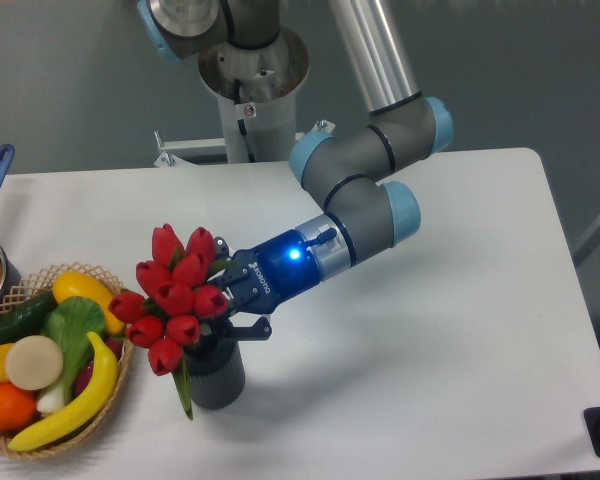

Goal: Insert the flowers into the vase
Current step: 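Lower the tulip stems down into the black vase opening, then open the gripper to release the tulips and pull it back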

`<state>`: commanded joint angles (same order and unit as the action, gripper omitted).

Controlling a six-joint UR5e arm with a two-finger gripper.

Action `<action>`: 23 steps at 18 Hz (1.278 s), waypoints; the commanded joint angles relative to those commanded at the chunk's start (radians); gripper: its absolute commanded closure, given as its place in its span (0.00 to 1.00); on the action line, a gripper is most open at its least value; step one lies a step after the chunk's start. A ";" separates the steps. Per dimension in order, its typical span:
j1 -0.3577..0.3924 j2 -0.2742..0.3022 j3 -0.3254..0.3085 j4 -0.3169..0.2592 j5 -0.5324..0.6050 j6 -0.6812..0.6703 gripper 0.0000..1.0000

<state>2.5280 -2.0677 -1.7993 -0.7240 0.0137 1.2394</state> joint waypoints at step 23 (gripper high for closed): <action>0.023 -0.003 -0.009 0.000 0.123 0.000 0.00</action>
<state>2.5509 -2.0710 -1.8085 -0.7240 0.1364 1.2395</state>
